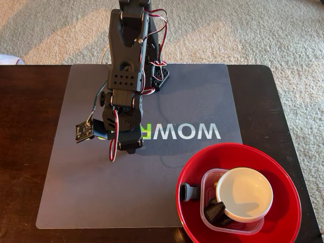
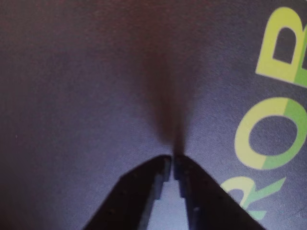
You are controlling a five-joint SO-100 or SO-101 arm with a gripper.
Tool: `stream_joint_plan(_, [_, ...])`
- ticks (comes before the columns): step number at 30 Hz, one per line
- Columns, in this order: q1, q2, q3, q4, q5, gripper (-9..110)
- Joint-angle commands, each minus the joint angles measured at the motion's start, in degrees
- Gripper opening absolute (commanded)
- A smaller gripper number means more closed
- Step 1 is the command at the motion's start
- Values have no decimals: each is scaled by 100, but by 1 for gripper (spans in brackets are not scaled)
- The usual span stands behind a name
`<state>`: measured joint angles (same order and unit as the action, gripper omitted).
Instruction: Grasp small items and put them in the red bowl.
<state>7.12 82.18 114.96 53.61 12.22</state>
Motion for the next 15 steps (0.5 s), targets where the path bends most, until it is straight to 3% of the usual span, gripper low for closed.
stream_joint_plan(1, [193,325,255,-202,-35,0])
stream_joint_plan(9, [202,1178,984,-694,-105,0])
stream_joint_plan(15, [-167,5502,4245,-2294,501,0])
